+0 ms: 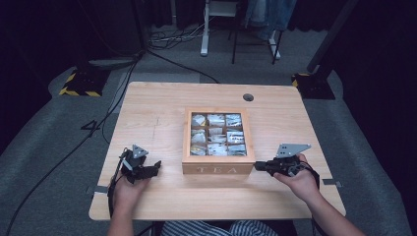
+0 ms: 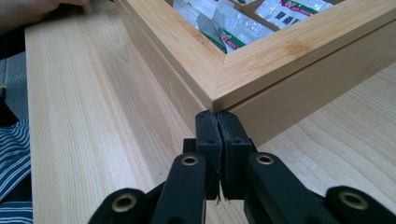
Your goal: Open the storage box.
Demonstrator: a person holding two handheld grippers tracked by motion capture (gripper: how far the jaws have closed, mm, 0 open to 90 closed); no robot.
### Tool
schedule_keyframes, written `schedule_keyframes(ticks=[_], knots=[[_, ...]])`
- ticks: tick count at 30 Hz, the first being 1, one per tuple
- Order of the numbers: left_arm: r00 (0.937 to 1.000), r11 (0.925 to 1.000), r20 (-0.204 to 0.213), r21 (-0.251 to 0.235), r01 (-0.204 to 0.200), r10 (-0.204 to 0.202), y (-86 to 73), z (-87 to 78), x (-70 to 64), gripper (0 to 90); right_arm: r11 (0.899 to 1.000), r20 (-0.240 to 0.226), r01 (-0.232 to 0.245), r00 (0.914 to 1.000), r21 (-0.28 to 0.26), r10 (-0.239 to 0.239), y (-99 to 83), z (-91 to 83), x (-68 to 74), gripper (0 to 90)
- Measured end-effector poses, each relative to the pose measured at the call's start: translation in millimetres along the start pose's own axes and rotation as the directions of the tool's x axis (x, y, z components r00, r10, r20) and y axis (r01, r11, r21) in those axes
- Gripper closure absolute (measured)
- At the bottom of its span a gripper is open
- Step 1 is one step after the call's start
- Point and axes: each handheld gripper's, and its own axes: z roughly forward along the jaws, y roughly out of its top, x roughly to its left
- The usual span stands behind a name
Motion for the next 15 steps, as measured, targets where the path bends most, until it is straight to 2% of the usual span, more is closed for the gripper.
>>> schedule_keyframes(ticks=[7, 10, 15], knots=[[1.0, 1.0, 0.001, 0.001, 0.003, -0.003, 0.0, 0.0, 0.0, 25.3, 0.999, -0.001, -0.014, 0.9999, -0.042, 0.014, 2.3, -3.7, 1.4, 90.0], [1.0, 1.0, -0.002, 0.001, 0.003, -0.003, 0.1, 0.1, 0.1, 25.2, 0.996, -0.001, -0.02, 0.9998, -0.083, 0.02, 6.0, -9.3, 1.8, 90.0], [1.0, 1.0, -0.003, 0.001, 0.007, -0.007, 0.0, 0.1, 0.0, 24.8, 0.995, -0.001, -0.011, 0.9999, -0.099, 0.011, 10.8, -12.6, 1.0, 90.0]])
